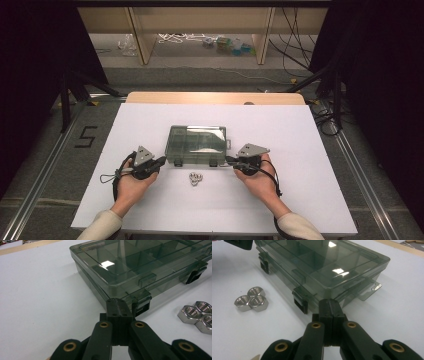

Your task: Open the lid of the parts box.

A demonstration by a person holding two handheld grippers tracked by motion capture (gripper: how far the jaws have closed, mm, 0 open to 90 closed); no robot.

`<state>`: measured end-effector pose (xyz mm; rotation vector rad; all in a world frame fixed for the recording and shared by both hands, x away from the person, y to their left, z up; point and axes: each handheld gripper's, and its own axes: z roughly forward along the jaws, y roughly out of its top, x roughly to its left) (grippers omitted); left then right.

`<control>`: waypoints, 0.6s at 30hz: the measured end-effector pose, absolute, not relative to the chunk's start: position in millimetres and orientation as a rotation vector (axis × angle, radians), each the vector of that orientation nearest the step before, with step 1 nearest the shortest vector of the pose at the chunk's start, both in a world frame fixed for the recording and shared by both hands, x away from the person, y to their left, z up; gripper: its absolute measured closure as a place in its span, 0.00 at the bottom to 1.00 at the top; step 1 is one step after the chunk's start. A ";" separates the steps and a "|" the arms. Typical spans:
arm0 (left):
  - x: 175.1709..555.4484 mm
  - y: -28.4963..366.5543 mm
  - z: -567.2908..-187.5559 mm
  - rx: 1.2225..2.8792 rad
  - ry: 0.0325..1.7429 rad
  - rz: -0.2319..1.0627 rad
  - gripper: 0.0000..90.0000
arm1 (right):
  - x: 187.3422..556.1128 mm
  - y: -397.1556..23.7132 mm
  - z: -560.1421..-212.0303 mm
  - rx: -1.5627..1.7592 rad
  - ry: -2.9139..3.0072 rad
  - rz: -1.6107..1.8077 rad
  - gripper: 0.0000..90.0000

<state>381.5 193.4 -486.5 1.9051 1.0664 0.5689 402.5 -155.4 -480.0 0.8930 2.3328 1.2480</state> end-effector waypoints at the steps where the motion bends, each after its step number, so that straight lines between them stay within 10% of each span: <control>1: 381.7 193.3 -486.7 1.903 1.068 0.570 1.00 | 402.5 -155.4 -479.9 0.892 2.331 1.248 1.00; 18: 384.9 191.5 -482.2 1.857 1.065 0.598 1.00 | 402.1 -155.7 -475.7 0.893 2.294 1.275 1.00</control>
